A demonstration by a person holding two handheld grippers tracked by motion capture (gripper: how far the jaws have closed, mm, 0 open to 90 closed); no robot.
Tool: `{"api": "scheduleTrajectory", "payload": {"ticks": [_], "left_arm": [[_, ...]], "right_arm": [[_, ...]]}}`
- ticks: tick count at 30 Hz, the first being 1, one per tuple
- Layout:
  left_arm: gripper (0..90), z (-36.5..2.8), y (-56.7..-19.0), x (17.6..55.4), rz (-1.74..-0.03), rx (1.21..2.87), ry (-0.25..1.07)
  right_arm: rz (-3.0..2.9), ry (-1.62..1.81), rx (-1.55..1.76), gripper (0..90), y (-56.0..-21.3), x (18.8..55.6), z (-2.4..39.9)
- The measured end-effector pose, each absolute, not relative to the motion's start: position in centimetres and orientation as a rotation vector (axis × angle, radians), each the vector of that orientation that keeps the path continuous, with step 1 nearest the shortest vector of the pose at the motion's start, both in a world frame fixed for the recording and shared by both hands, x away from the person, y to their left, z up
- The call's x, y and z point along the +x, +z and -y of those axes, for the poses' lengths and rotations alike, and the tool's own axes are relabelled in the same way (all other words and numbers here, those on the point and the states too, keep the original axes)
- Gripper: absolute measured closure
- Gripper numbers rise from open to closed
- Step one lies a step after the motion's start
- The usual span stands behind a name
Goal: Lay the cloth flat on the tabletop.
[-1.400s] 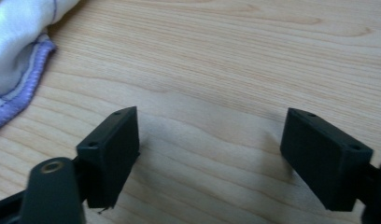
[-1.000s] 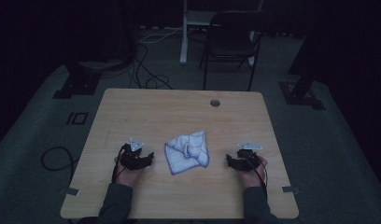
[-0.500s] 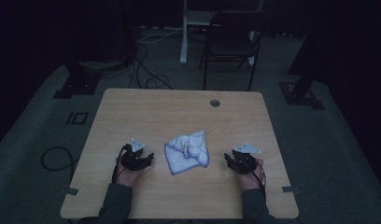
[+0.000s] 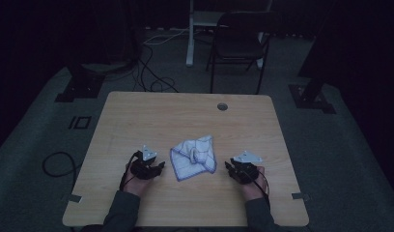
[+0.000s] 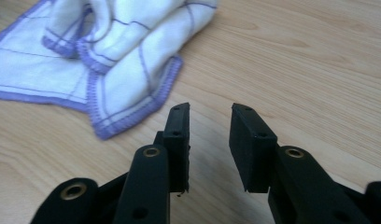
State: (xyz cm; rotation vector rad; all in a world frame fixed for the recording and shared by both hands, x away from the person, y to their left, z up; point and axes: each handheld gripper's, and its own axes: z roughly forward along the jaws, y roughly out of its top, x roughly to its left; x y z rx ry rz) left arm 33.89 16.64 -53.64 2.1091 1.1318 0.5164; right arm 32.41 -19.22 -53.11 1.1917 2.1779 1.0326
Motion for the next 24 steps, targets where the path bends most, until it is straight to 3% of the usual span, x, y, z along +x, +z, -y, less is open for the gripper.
{"api": "scheduleTrajectory", "payload": {"ticks": [24], "left_arm": [[54.2, -12.2, -52.6, 34.1, -0.979, 2.151, 0.483]], "right_arm": [[-2.252, 1.068, 1.082, 70.8, -52.9, 32.0, 16.8]]}}
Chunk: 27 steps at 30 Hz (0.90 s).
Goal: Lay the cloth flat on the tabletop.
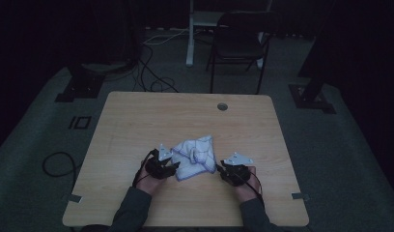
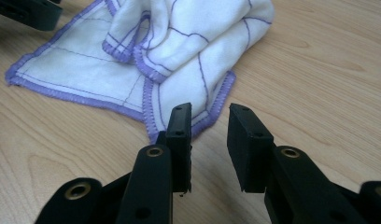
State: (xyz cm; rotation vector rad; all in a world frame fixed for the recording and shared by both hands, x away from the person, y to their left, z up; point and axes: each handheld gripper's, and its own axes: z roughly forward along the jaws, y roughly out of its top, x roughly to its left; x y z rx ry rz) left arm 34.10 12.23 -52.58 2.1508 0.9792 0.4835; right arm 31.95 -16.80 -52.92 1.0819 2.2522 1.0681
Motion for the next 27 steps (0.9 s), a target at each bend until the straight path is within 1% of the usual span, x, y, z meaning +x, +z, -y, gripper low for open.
{"api": "scheduleTrajectory", "payload": {"ticks": [15, 27], "left_arm": [[53.8, -9.9, -52.5, 34.3, -0.908, 2.185, 0.467], [51.7, -7.6, -53.1, 34.4, -0.858, 2.227, 0.473]], "right_arm": [[-2.300, 1.069, 1.029, 66.6, -53.0, 31.9, 15.8], [-2.307, 1.093, 1.040, 63.9, -53.0, 31.9, 16.0]]}}
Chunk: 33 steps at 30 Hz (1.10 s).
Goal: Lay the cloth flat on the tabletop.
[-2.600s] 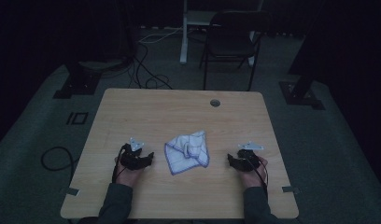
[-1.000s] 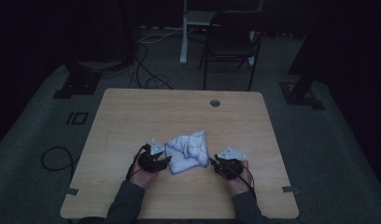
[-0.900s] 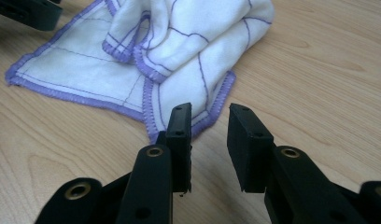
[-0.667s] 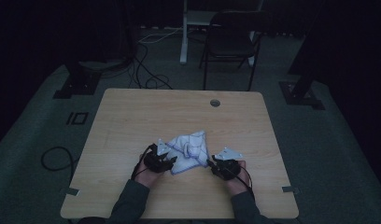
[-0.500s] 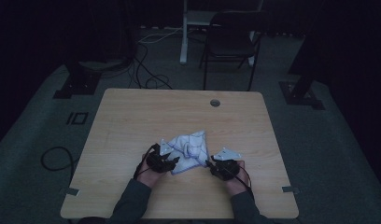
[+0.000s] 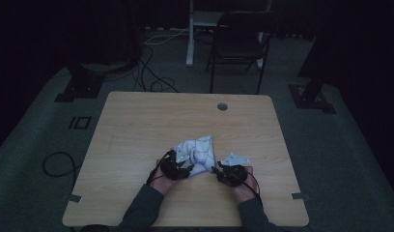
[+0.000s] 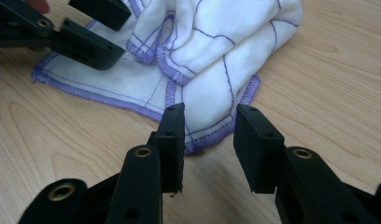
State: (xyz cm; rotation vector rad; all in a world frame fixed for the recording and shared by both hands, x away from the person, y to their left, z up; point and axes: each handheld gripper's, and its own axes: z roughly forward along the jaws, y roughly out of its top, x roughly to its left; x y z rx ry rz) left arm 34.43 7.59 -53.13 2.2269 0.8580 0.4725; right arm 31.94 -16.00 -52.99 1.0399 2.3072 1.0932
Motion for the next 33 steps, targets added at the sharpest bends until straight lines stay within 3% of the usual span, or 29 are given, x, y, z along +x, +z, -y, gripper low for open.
{"api": "scheduleTrajectory", "payload": {"ticks": [7, 14, 20, 29, 33], "left_arm": [[53.2, -6.9, -53.1, 35.1, -0.861, 2.243, 0.519], [74.4, -7.4, -52.5, 35.8, -0.887, 2.217, 0.554], [84.1, -8.1, -51.3, 36.3, -0.905, 2.177, 0.563], [85.9, -9.1, -49.9, 37.2, -0.934, 2.127, 0.587], [86.0, -9.5, -49.3, 37.6, -0.948, 2.107, 0.596]], "right_arm": [[-2.342, 1.089, 1.021, 61.2, -53.2, 32.0, 15.7], [-2.348, 1.053, 1.001, 60.0, -53.4, 32.0, 15.4], [-2.361, 1.008, 0.962, 58.8, -53.6, 32.1, 14.7], [-2.364, 0.923, 0.921, 58.3, -54.0, 32.4, 13.7], [-2.357, 0.903, 0.921, 63.3, -54.1, 32.7, 13.6]]}}
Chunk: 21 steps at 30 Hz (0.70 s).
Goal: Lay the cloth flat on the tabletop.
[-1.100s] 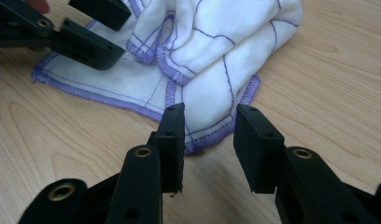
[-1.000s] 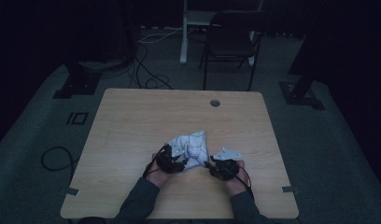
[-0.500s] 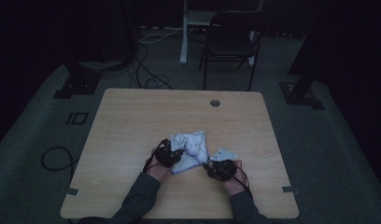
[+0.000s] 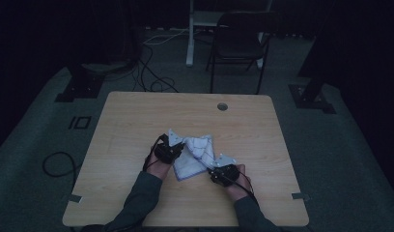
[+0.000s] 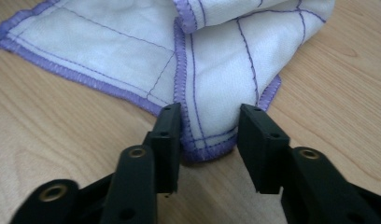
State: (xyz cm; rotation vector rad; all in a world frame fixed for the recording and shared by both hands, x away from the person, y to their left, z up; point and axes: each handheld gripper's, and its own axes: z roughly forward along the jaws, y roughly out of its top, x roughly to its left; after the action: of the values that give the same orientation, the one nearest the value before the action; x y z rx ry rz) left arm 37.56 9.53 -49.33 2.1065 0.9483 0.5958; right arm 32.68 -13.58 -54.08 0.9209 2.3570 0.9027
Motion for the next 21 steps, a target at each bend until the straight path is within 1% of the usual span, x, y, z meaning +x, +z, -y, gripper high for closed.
{"api": "scheduleTrajectory", "payload": {"ticks": [1, 2, 3, 4, 5, 6, 21], "left_arm": [[86.1, -9.7, -49.1, 37.7, -0.954, 2.104, 0.599], [86.1, -9.7, -49.1, 37.7, -0.954, 2.104, 0.599], [86.2, -9.9, -48.9, 37.9, -0.957, 2.098, 0.604], [86.4, -9.9, -48.9, 37.9, -0.957, 2.098, 0.604], [86.4, -10.0, -48.7, 37.9, -0.960, 2.094, 0.610], [86.5, -10.0, -48.7, 37.9, -0.960, 2.094, 0.610], [87.3, -12.1, -47.5, 38.8, -1.013, 2.046, 0.635]], "right_arm": [[-2.359, 0.905, 0.921, 68.4, -54.1, 32.8, 13.6], [-2.359, 0.905, 0.921, 68.4, -54.1, 32.8, 13.6], [-2.354, 0.892, 0.934, 76.3, -54.1, 33.0, 13.6], [-2.354, 0.892, 0.934, 76.3, -54.1, 33.0, 13.6], [-2.346, 0.909, 0.958, 81.5, -54.0, 33.1, 13.8], [-2.345, 0.917, 0.963, 82.5, -53.9, 33.1, 13.8], [-2.244, 1.000, 1.024, 83.3, -51.5, 33.2, 15.7]]}}
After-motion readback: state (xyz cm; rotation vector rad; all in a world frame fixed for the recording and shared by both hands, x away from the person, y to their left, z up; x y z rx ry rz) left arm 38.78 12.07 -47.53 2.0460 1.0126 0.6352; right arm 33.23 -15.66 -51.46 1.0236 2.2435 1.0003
